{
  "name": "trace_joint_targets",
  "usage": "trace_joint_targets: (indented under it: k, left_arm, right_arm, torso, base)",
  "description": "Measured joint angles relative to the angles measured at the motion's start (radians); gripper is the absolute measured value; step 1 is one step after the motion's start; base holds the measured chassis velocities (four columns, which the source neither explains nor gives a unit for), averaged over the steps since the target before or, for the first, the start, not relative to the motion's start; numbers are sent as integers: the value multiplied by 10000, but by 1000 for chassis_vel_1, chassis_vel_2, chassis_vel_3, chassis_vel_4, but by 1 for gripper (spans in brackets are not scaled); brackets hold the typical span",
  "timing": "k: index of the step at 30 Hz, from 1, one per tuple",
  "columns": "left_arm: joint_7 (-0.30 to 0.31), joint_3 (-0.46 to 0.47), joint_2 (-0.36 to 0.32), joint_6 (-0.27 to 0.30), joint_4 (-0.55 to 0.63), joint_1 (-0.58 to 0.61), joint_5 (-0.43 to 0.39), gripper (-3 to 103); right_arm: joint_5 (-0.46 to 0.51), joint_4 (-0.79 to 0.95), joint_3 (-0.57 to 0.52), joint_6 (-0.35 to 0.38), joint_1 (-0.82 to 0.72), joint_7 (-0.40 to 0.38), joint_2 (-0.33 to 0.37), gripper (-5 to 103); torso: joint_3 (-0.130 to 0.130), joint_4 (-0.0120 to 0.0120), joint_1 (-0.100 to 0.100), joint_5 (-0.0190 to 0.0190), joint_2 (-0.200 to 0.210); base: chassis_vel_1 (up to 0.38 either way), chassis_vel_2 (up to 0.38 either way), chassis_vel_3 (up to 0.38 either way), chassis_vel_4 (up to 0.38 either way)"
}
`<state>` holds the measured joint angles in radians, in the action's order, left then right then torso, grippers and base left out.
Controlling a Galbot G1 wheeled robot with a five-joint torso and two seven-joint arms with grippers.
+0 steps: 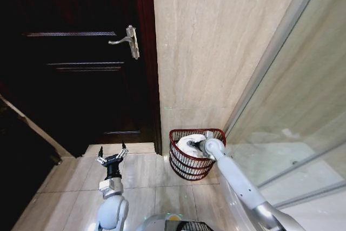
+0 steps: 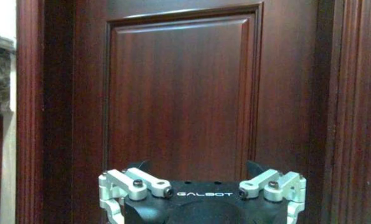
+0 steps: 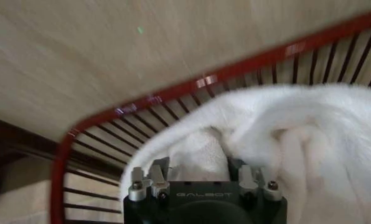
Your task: Discard the used towel into the hamper.
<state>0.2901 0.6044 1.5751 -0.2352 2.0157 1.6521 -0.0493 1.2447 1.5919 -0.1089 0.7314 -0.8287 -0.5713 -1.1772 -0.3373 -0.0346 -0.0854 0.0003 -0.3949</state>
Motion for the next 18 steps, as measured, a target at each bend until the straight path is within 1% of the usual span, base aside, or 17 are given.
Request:
trace_joint_targets:
  k: [2, 3, 6, 7, 9, 10, 12, 13, 14, 15, 16, 17, 18]
  left_arm:
    - [-8, -3, -42, 47, 2, 2, 0, 100]
    - [-8, -3, -42, 47, 2, 2, 0, 100]
    - [-24, -25, -79, 156, 6, 26, 3, 100]
    - [-24, -25, -79, 156, 6, 26, 3, 100]
    - [-31, -66, -79, 215, 8, 28, 42, 100]
    - [-31, -66, -79, 215, 8, 28, 42, 100]
    - [-34, -141, -80, 285, -2, 25, 57, 100]
    - [-36, -153, -79, 296, -2, 24, 57, 100]
    - [-51, -175, -82, 317, -2, 22, 57, 100]
    - [-73, -188, -103, 341, -2, 25, 57, 100]
    - [-73, -188, -103, 341, -2, 25, 57, 100]
    - [-119, -192, -123, 389, 13, 25, 42, 100]
    - [-161, -193, -139, 422, 31, 27, 19, 100]
  right_arm:
    - [-261, 527, -212, -14, -213, 11, 99, 71]
    - [-261, 527, -212, -14, -213, 11, 99, 71]
    - [-792, 1720, -650, -76, -869, 101, 344, 87]
    - [-792, 1720, -650, -76, -869, 101, 344, 87]
    - [-1249, 2476, -846, -356, -1285, 202, 467, 96]
    - [-1249, 2476, -846, -356, -1285, 202, 467, 96]
    - [-2199, 3232, -1049, -1089, -1828, 609, 535, 100]
    - [-2444, 3318, -1074, -1272, -1929, 732, 539, 100]
    - [-3372, 3470, -1141, -1977, -2229, 1213, 536, 100]
    - [-4758, 3489, -1244, -3091, -2627, 2024, 467, 100]
    - [-4758, 3489, -1244, -3091, -2627, 2024, 467, 100]
    - [-5754, 3464, -1319, -3816, -2909, 2613, 375, 100]
    - [-6284, 3441, -1359, -4222, -3074, 2911, 315, 100]
  torso:
    - [1, 1, 1, 0, 0]
    - [1, 1, 1, 0, 0]
    - [2, 2, 1, 0, -1]
    - [2, 2, 1, 0, -1]
    - [2, 1, 1, 0, -2]
    - [2, 1, 1, 0, -2]
    - [3, 1, 1, -2, -3]
    - [3, 0, 1, -3, -3]
    - [4, 2, 2, -3, -4]
    - [4, 3, 2, -2, -4]
    - [4, 3, 2, -2, -4]
    - [4, 1, 2, -2, -4]
    - [4, 2, 2, -2, -4]
  base:
    - [0, 0, 0, 0]
    - [0, 0, 0, 0]
    - [0, 0, 0, 0]
    - [0, 0, 0, 0]
    - [0, 0, 0, 0]
    - [0, 0, 0, 0]
    - [0, 0, 0, 0]
    - [0, 0, 0, 0]
    - [0, 0, 0, 0]
    - [0, 0, 0, 0]
    - [0, 0, 0, 0]
    - [0, 0, 0, 0]
    - [0, 0, 0, 0]
